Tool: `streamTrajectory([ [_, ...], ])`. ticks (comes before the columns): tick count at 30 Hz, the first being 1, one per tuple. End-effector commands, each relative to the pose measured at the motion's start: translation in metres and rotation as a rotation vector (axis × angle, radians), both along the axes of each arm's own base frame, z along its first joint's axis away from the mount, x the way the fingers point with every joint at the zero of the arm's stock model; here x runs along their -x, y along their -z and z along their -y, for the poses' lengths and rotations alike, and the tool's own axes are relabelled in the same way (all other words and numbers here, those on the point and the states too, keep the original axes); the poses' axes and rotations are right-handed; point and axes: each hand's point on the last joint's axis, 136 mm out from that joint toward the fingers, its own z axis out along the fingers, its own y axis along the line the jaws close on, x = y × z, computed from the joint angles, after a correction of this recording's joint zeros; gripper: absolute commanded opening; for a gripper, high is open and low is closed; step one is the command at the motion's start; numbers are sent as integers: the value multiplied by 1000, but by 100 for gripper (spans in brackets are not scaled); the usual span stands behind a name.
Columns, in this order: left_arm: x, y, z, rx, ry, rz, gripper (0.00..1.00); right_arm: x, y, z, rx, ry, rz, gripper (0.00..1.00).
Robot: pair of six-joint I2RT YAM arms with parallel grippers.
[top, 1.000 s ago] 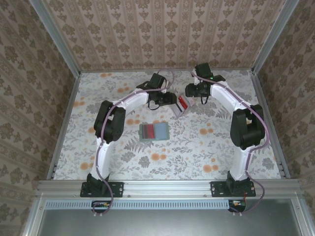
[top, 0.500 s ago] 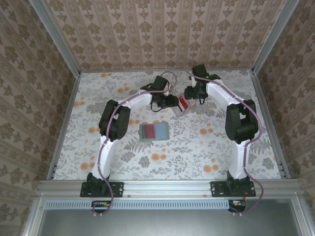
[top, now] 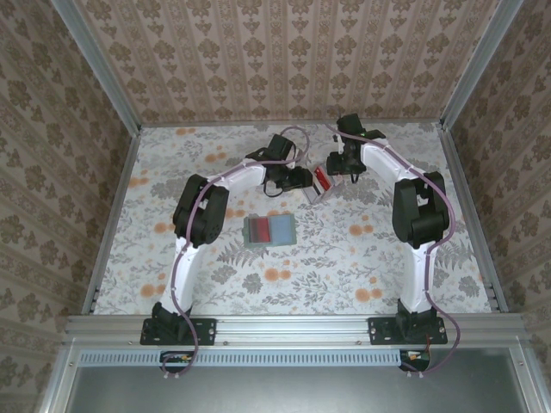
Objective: Put the credit cards into the card holder
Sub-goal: Pick up the credit card from the storage box.
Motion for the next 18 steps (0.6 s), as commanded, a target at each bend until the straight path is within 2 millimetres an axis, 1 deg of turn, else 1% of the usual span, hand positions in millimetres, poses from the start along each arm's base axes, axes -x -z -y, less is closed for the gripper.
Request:
streamTrajectory([
  [1,11,18,-8,-36,-8,-58,45,-2,-15,15,46,27,24,51],
  [4,11,17,-8,-35,-8,-55,45,-3,-24,14,35,26,45,48],
  [10,11,16,-8,-34,-6,-54,45,-2,-24,5,-9,5,36,42],
  [15,11,16,-10,-33,-9,-54,45,-2,-31,10,6,17,56,40],
  [18,11,15,-9,-30,-9,-54,45,-3,-34,9,2,13,60,35],
])
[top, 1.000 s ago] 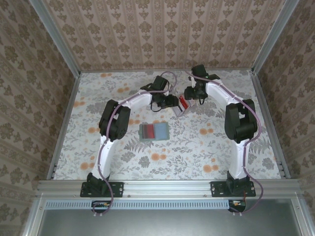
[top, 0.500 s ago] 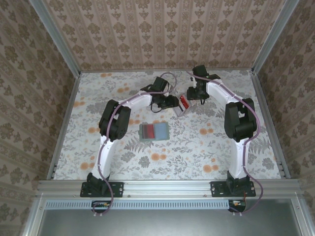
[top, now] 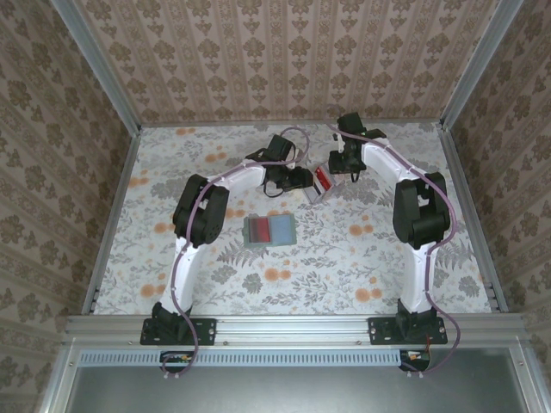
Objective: Put the credit cards into the card holder
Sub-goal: Pick up the credit card from the storage box.
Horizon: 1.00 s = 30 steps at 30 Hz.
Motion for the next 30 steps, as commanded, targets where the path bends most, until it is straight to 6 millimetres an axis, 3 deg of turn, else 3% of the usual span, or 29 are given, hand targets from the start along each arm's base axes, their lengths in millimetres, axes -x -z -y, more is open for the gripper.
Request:
streamTrajectory([
  [1,11,14,-10,-43,-12,-57,45,-1,-26,10,11,18,43,34],
  [9,12,10,-11,-45,-11,-50,45,0,-32,2,-33,-1,46,19],
  [15,13,9,-11,-42,-8,-51,45,3,-55,2,-39,-11,88,5],
  [23,13,1,-10,-30,-8,-44,45,14,-95,-15,-162,-53,144,3],
  [30,15,-35,-8,8,7,1,45,32,-124,-37,-347,-70,195,3],
])
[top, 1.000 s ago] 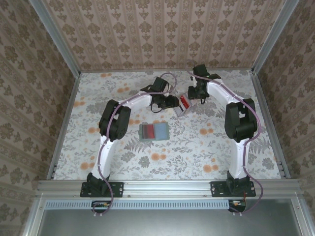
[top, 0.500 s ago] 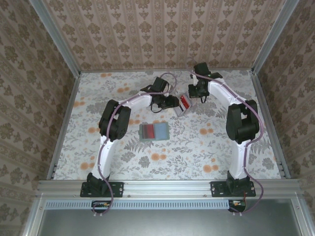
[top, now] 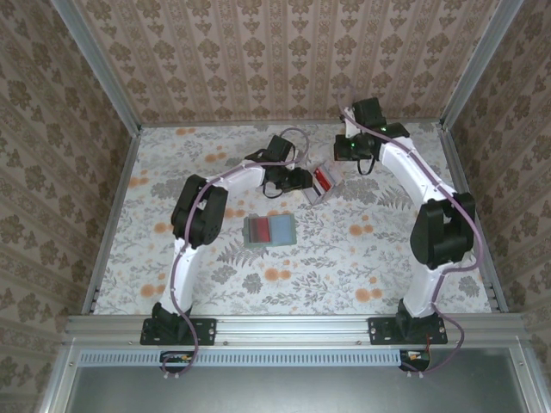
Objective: Put the credit cards into the card holder
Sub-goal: Pick up the credit card from the storage box, then insert the credit card into the card slot.
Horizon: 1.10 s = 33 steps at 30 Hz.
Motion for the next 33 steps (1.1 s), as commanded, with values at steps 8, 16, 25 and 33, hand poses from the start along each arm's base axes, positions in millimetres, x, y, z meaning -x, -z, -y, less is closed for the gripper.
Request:
streamTrajectory([
  [8,9,-83,-12,43,9,100,45,42,-33,-33,-310,-50,28,3],
  [16,26,-109,-51,23,-31,155,45,77,-36,-40,-420,-54,16,3],
  [25,67,-109,-124,4,-131,162,45,117,-34,-55,-488,-78,2,3],
  [33,111,-80,-207,-46,-287,92,45,143,-9,-89,-518,-151,-55,4],
])
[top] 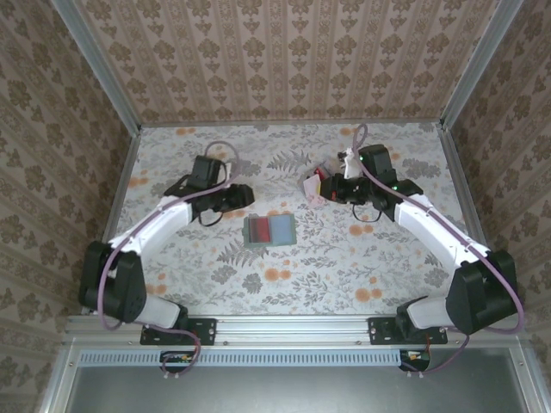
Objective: Put the credit cards into the card holder
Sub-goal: Insert the credit card into the card slot.
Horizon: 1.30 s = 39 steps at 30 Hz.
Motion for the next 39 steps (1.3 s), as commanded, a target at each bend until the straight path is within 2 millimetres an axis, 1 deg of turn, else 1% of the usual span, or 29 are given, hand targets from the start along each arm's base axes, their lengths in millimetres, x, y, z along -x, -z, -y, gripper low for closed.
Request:
streamTrajectory([
  [1,14,10,-24,-4,-52,-27,45,10,2,-19,-55,-37,5,4],
  [4,27,27,-36,8,-71,-79,45,17,16,-34,-56,-55,-1,4],
  [7,33,40,-38,6,-70,-113,45,25,26,-50,-71,-77,0,4],
  [9,37,48,-39,7,-67,-132,45,28,43,-60,-61,-83,-25,4],
  [11,38,55,-39,14,-72,-149,45,29,55,-66,-57,-77,-36,4],
  [16,36,69,-37,27,-79,-171,45,24,87,-82,-64,-72,-95,4],
  [20,32,80,-32,47,-74,-187,44,15,105,-87,-62,-53,-127,4],
  [23,28,85,-30,57,-77,-191,42,10,112,-91,-59,-51,-144,4],
  [28,29,92,-24,44,-62,-209,39,6,132,-101,-89,-55,-209,4],
  [33,34,100,-21,21,-59,-225,34,4,140,-108,-125,-65,-231,4],
  [36,35,106,-15,21,-47,-240,33,4,143,-109,-126,-73,-236,4],
  [39,37,110,-9,19,-35,-251,31,5,141,-109,-132,-76,-237,4],
])
